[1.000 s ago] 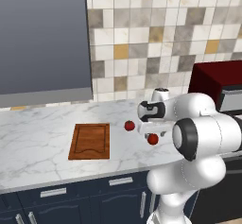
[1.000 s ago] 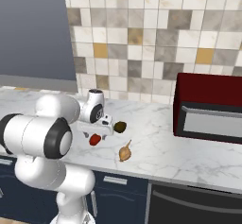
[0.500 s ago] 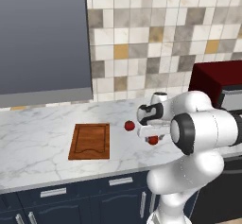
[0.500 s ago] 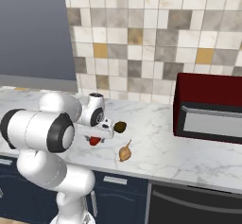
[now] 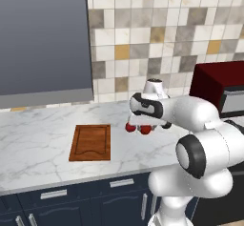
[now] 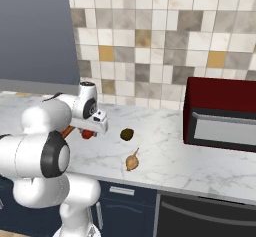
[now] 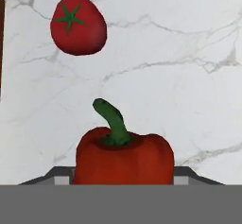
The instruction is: Place the avocado, onion, tomato, and bell pepper on the cutting board.
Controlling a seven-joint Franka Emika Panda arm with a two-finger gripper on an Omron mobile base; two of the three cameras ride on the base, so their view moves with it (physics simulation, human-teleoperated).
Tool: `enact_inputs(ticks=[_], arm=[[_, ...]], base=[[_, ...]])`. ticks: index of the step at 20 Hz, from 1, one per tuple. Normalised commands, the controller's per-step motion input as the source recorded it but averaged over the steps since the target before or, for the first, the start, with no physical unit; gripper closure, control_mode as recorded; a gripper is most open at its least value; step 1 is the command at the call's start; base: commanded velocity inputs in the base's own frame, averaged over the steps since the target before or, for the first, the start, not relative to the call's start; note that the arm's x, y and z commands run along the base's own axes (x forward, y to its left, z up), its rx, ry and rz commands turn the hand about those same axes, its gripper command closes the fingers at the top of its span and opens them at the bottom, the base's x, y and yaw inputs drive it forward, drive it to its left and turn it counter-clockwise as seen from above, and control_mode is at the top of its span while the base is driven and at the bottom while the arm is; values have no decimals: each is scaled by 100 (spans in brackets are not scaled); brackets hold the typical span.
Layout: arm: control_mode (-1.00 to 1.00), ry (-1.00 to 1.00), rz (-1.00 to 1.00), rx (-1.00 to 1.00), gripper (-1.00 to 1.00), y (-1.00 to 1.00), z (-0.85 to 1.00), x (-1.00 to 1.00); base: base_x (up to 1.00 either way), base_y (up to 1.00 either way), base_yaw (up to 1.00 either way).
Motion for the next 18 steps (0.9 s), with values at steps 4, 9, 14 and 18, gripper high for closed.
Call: enact_inputs(ticks=[4,9,14,18], arm=[[-100,-8,-13,0,100,95,40,0],[-100,0,-11,0,100,100,14,8],[-100,0,-10,0,100,100,5,21],[-100,0,-12,0,100,94,10,34]], base=[[0,0,0],[0,0,0],[0,0,0],[0,0,0]])
